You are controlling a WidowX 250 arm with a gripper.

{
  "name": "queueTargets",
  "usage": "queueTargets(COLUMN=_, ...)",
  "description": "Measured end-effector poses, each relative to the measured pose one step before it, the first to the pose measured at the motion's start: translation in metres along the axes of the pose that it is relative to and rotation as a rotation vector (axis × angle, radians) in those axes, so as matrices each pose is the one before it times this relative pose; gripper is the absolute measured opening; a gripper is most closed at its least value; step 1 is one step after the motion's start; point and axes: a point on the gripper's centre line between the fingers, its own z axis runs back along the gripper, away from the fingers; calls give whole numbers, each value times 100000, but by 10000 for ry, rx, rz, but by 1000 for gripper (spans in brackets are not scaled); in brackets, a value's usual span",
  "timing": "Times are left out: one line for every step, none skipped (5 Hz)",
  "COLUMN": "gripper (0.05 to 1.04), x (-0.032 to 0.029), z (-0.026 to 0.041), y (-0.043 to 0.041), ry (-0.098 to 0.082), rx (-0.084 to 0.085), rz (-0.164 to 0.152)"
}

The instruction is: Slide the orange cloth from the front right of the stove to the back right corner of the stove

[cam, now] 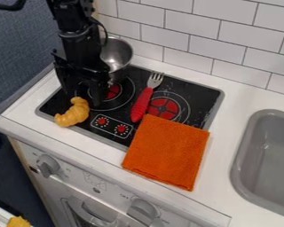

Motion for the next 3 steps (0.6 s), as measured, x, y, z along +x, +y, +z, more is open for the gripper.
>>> queueTargets(gripper=1001, x=-319, z=-781, y=-222, ry=269, rx=-112, rz=18)
queueTargets(gripper=1001, x=375, z=-484, y=-3222, ry=45, rx=-132, rz=-707)
queueTargets(gripper=1001, x=397, z=555, y=-3548, ry=-267, rx=45, rz=-827)
